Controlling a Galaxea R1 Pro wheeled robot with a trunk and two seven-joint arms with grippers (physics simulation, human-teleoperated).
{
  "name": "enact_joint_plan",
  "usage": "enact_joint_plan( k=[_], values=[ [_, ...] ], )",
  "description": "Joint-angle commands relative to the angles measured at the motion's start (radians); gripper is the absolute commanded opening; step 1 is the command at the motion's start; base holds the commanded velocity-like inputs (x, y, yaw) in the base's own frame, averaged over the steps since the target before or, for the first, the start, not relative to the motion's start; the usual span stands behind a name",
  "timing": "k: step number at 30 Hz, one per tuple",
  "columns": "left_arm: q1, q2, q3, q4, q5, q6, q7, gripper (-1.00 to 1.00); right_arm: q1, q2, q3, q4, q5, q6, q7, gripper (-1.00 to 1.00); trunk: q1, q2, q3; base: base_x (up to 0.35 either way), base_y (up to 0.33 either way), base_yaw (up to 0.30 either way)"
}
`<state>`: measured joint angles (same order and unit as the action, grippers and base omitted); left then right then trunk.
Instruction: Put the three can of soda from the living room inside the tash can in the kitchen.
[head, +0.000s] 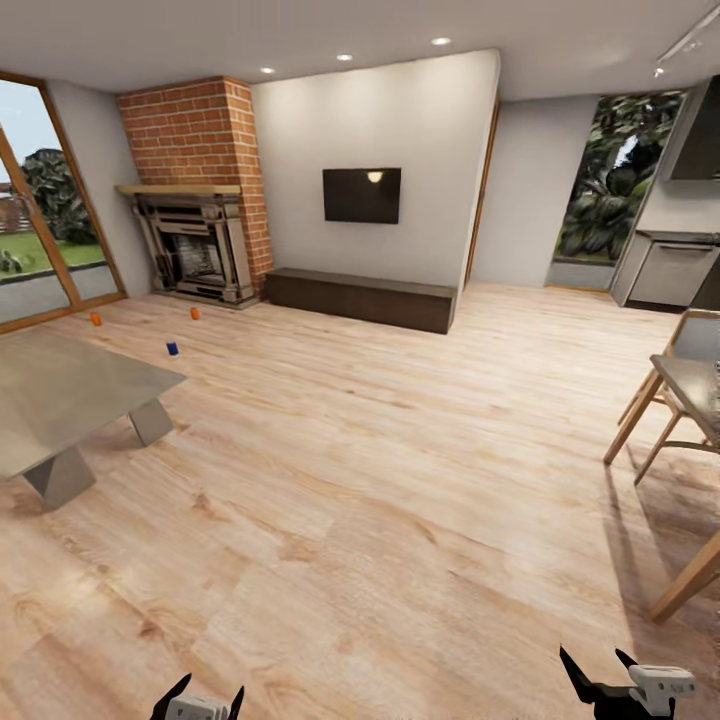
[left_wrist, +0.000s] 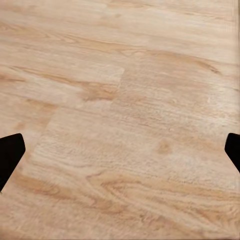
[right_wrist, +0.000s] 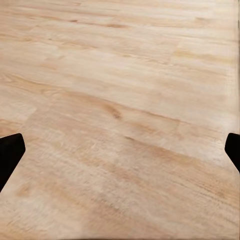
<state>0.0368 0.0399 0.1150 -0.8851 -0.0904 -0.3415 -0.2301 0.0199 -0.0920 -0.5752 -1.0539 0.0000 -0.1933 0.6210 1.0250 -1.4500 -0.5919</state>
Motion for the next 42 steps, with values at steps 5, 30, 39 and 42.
enact_joint_plan(
  k=[5,30,39,42],
  values=[
    [0.000,0.000,0.000,0.000,0.000,0.000,0.000,1.00,0.000,0.000,0.000,0.000,0.000,0.000,0.000,1.00,0.000,0.000,-0.004,0.000,0.317,-0.214],
    [0.000,0.000,0.000,0.000,0.003,-0.005,0.002,1.00,0.001,-0.009,0.015,-0.001,0.034,-0.004,0.038,1.00,0.000,0.000,-0.021,0.003,-0.124,-0.216],
    [0.000,0.000,0.000,0.000,0.003,-0.005,0.002,1.00,0.001,-0.023,0.010,-0.001,0.085,-0.005,0.177,1.00,0.000,0.000,-0.026,0.023,-0.043,-0.215],
    [-0.003,0.000,0.000,0.000,0.003,-0.004,0.000,1.00,0.002,-0.024,0.012,-0.001,0.092,-0.005,0.199,1.00,0.000,0.000,-0.028,0.186,0.159,-0.203]
  ],
)
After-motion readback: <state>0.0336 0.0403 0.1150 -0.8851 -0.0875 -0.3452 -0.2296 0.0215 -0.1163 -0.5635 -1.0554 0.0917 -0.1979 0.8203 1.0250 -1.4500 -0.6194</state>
